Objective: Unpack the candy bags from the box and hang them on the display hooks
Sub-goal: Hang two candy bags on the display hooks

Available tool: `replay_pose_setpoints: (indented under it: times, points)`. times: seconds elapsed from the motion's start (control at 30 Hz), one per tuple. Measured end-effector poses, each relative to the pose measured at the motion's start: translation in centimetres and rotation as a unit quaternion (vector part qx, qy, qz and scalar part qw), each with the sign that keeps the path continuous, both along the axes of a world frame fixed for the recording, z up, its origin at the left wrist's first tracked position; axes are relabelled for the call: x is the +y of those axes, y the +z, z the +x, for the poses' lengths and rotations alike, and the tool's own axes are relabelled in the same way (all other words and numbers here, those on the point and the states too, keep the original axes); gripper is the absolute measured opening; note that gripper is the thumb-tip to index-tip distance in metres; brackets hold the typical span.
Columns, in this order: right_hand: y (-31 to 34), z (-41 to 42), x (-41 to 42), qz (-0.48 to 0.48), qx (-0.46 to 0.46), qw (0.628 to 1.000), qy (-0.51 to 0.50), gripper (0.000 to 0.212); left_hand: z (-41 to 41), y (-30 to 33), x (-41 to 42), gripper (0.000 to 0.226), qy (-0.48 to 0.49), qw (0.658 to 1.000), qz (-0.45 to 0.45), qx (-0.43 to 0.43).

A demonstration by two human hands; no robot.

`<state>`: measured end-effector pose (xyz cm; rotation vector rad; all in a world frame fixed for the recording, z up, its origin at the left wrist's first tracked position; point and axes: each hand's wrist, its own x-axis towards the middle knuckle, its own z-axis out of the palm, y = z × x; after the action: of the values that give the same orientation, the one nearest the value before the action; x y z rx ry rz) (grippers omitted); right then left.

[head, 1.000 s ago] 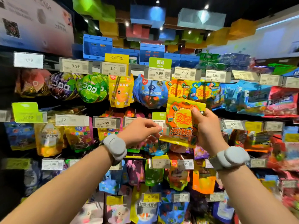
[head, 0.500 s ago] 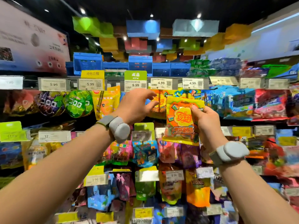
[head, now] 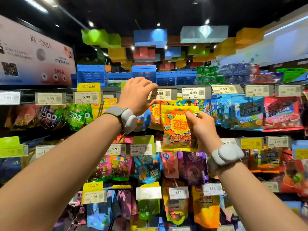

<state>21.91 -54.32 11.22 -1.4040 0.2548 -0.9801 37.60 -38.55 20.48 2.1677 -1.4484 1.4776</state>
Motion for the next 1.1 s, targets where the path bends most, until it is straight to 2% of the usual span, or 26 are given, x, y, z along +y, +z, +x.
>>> replay_pose_setpoints:
  times: [0.03, 0.13, 0.27, 0.37, 0.47, 0.5, 0.6, 0.73, 0.93, 1.03, 1.1]
  points:
    - [0.1, 0.0, -0.1, 0.002, 0.003, 1.000, -0.005, 0.023, 0.0, 0.0, -0.2, 0.053, 0.000, 1.000, 0.004, -0.006]
    - [0.0, 0.2, -0.5, 0.002, 0.003, 1.000, -0.008, 0.021, -0.1, -0.2, -0.5, 0.039, -0.007, 0.999, -0.008, -0.030]
    - [-0.5, 0.9, -1.1, -0.005, -0.002, 1.000, 0.000, 0.037, -0.1, -0.1, -0.6, 0.029, 0.005, 0.999, -0.011, -0.052]
    - [-0.8, 1.6, -1.6, -0.013, -0.001, 1.000, -0.008, 0.041, 0.4, 0.1, -0.3, 0.031, 0.015, 0.999, 0.007, -0.029]
    - [-1.0, 2.5, -2.0, -0.026, 0.003, 1.000, -0.004, 0.059, 0.6, 0.6, -0.1, 0.034, 0.020, 0.999, 0.035, 0.005]
    - [-0.9, 2.8, -1.8, -0.028, 0.008, 1.000, -0.007, 0.059, 0.5, 0.7, -0.1, 0.035, 0.022, 0.999, 0.042, 0.023]
    - [-0.1, 3.1, -0.6, -0.042, -0.006, 0.999, -0.023, 0.036, 0.1, 1.1, -0.1, 0.038, 0.022, 0.995, 0.051, 0.085]
    - [1.0, 4.3, 0.1, -0.063, -0.019, 0.997, -0.036, 0.041, -0.8, 2.2, 0.1, 0.037, 0.023, 0.984, 0.064, 0.164]
    - [2.2, 6.7, 0.2, -0.075, 0.000, 0.994, -0.085, 0.038, -1.2, 2.8, 0.1, 0.038, 0.045, 0.979, 0.103, 0.171]
    - [2.9, 7.3, 0.6, -0.053, 0.002, 0.995, -0.086, 0.014, -1.2, 2.9, 0.3, 0.038, 0.047, 0.977, 0.109, 0.178]
    - [3.1, 7.9, 0.4, -0.042, 0.011, 0.995, -0.087, 0.034, -1.2, 2.9, 0.2, 0.038, 0.048, 0.977, 0.114, 0.176]
